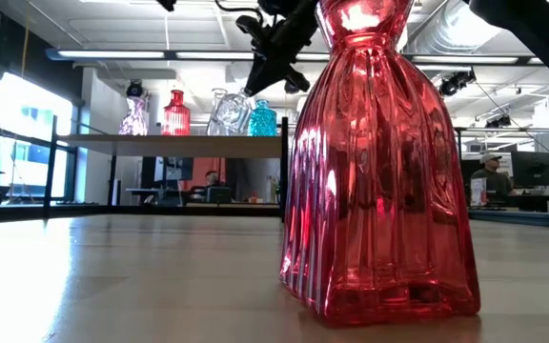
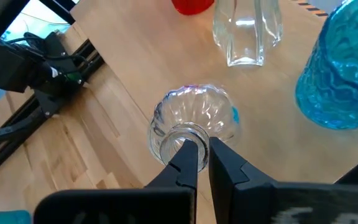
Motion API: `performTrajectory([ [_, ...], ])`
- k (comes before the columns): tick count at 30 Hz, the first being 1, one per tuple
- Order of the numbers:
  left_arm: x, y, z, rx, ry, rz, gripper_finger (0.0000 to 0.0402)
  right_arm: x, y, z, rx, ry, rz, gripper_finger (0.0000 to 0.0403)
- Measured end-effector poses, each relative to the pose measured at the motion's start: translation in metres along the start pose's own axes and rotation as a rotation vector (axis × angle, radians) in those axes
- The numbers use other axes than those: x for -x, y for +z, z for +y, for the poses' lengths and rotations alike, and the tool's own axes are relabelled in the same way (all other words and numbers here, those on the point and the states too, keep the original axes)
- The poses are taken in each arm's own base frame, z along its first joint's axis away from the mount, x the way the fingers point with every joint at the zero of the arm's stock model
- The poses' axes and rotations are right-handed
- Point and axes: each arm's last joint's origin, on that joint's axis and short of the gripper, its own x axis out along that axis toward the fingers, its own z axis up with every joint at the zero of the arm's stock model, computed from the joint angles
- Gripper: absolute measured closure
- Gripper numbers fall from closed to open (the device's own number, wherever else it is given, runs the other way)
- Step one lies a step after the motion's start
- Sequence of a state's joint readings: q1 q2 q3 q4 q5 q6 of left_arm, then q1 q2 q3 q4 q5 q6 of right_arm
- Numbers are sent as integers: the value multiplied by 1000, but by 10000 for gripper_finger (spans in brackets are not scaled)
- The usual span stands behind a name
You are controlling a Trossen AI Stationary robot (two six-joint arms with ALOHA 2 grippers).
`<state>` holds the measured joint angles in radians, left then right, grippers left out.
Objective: Sort vases onto shelf
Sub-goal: Put the bottom transparent vase on the shelf aligned with the other transparent vase
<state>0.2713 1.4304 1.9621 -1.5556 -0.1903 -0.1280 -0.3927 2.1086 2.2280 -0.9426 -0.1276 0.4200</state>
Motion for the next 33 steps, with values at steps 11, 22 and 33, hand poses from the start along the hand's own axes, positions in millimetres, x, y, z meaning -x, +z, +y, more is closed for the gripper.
performTrajectory([
  [11,-5,3,6,15,17,13,298,-4,1,0,5,2,-14,403],
  [22,-5,3,6,-12,17,14,298,-9,-2,-1,-8,-10,17,403],
  [33,-5,3,6,-30,17,14,298,-9,-1,-2,-22,-12,14,403],
])
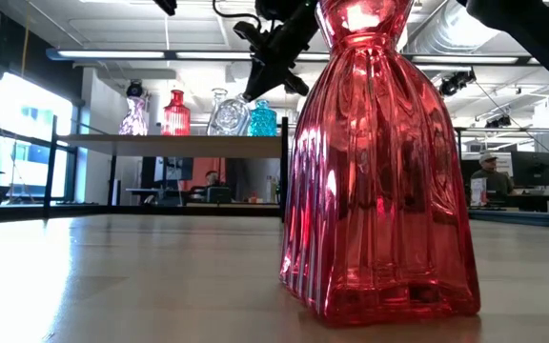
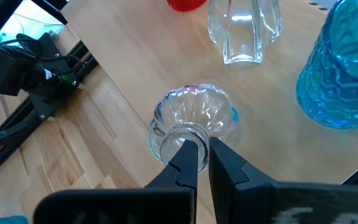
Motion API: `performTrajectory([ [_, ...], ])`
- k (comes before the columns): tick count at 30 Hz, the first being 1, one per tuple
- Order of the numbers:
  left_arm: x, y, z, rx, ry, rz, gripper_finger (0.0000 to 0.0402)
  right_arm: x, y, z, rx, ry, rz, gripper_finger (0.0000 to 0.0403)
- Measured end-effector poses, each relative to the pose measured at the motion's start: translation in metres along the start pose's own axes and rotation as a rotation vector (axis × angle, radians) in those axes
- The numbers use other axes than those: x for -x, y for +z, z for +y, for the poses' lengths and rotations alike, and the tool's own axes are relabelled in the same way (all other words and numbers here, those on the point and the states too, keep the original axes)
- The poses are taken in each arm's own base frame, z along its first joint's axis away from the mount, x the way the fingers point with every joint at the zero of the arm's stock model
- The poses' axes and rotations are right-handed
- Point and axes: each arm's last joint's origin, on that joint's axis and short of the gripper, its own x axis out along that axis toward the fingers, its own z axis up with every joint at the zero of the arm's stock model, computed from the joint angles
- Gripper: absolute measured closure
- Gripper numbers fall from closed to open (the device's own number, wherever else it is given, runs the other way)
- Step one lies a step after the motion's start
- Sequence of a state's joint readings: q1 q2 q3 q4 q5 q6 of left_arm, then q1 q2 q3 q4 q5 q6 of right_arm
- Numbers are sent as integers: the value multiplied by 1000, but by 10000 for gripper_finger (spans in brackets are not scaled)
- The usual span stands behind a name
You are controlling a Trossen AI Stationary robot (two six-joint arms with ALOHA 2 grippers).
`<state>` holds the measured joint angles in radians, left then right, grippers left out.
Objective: Sort vases onto shelf
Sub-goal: Put the bottom transparent vase on the shelf aligned with the other transparent vase
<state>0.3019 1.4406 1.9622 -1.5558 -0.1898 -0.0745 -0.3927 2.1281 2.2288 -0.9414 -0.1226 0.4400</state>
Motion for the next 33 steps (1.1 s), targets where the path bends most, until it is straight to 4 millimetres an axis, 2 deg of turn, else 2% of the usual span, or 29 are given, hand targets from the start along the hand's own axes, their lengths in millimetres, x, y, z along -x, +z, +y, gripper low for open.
performTrajectory([
  [19,0,0,0,0,0,0,298,0,1,-2,-35,-2,-1,401],
  [27,0,0,0,0,0,0,298,2,4,-8,-65,-18,-16,363],
  [33,0,0,0,0,0,0,298,2,5,-10,-35,-21,-15,350],
])
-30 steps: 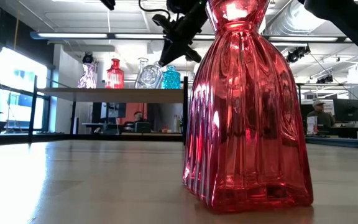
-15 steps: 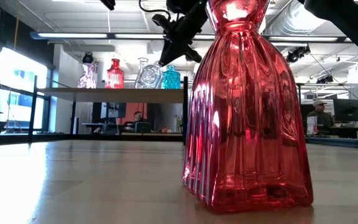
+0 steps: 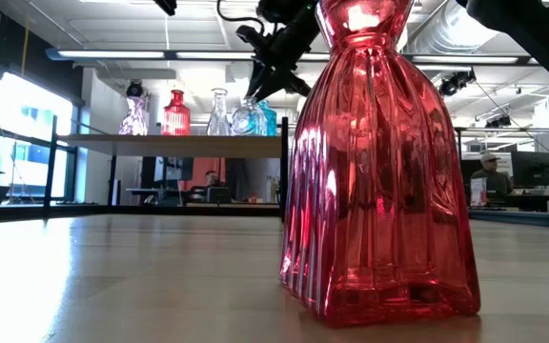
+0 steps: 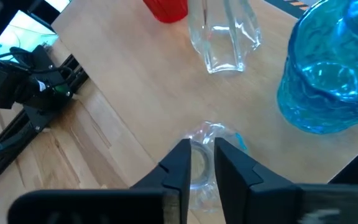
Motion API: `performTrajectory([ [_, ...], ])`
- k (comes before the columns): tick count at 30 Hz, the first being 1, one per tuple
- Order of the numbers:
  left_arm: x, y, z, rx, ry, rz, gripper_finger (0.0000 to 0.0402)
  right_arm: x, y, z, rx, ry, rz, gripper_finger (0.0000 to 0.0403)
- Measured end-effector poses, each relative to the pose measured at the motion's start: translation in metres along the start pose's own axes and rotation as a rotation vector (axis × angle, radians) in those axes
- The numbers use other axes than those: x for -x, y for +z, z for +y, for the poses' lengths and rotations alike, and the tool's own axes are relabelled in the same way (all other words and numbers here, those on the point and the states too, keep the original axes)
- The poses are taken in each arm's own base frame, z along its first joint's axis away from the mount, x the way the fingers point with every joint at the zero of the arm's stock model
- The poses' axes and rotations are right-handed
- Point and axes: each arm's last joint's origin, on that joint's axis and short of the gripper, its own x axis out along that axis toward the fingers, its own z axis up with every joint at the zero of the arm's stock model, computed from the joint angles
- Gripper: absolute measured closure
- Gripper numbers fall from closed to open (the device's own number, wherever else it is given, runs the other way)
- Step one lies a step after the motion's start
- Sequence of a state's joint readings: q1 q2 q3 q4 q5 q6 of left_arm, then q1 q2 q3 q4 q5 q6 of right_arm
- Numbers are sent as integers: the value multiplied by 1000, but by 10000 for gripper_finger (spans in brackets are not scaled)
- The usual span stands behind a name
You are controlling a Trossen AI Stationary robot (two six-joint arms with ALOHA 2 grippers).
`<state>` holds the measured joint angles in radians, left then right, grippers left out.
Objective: Sort vases onto shelf
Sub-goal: Put the bottom transparent vase on the shelf aligned with the other transparent vase
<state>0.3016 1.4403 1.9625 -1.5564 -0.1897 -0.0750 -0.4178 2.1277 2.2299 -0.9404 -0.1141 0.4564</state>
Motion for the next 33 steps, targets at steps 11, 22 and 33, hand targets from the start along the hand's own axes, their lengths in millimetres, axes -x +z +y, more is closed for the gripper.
performTrajectory([
  [11,0,0,0,0,0,0,298,7,8,0,-23,36,-41,347],
  [22,0,-1,0,-3,1,11,298,20,-6,-2,-38,-36,129,347],
  [33,0,-1,0,-3,1,11,298,12,-11,8,-2,-111,89,347],
])
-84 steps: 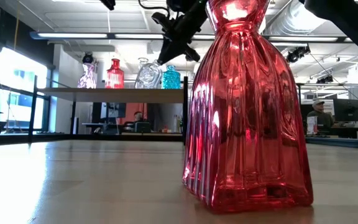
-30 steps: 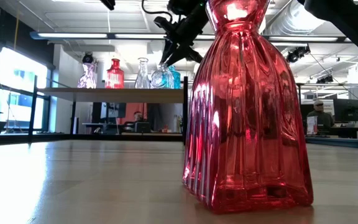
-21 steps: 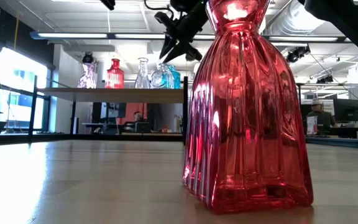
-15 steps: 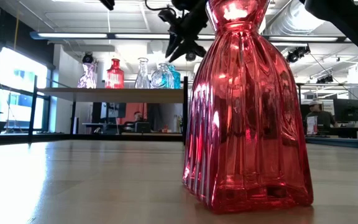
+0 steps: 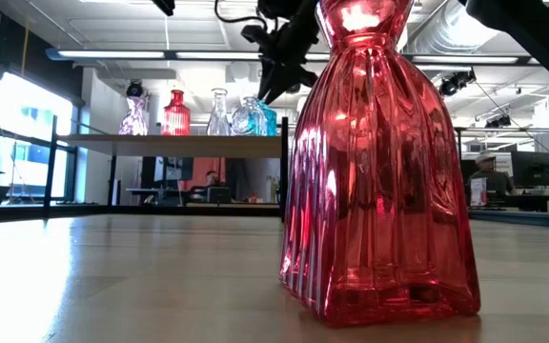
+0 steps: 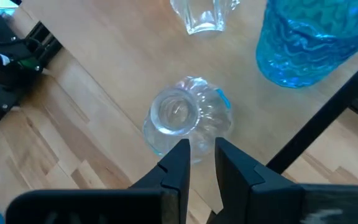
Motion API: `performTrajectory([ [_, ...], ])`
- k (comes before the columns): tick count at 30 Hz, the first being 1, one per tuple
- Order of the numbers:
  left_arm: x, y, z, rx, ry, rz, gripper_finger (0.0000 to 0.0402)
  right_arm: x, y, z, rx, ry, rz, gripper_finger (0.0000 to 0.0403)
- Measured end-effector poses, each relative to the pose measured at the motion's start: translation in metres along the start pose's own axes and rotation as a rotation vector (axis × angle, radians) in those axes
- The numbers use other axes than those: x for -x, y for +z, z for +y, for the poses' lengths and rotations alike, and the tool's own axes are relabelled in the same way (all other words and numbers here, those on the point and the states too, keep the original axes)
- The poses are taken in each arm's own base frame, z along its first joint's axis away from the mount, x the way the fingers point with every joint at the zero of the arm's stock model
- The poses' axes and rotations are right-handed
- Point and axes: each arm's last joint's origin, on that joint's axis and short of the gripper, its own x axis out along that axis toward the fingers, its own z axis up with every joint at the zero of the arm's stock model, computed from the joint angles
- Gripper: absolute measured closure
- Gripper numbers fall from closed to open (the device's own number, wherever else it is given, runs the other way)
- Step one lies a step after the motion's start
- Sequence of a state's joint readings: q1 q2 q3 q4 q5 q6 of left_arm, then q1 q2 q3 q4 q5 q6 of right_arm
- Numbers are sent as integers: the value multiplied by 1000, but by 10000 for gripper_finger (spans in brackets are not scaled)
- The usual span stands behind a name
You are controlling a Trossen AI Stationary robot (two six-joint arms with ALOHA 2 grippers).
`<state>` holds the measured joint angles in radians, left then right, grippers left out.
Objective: Sort vases onto shelf
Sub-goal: Put the bottom transparent vase on the shelf aligned with the other transparent vase
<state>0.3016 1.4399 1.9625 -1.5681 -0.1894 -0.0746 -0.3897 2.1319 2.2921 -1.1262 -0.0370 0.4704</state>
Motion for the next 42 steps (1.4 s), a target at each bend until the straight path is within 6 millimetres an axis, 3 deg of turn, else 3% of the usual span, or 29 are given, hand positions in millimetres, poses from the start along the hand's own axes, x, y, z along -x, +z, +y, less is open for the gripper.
performTrajectory([
  [17,0,0,0,-19,0,-1,298,0,0,-1,-3,-34,-14,347],
  [26,0,0,0,-16,0,0,298,-25,-3,2,4,-36,28,347],
  [42,0,0,0,0,-3,3,298,-31,4,8,-31,25,-45,347],
])
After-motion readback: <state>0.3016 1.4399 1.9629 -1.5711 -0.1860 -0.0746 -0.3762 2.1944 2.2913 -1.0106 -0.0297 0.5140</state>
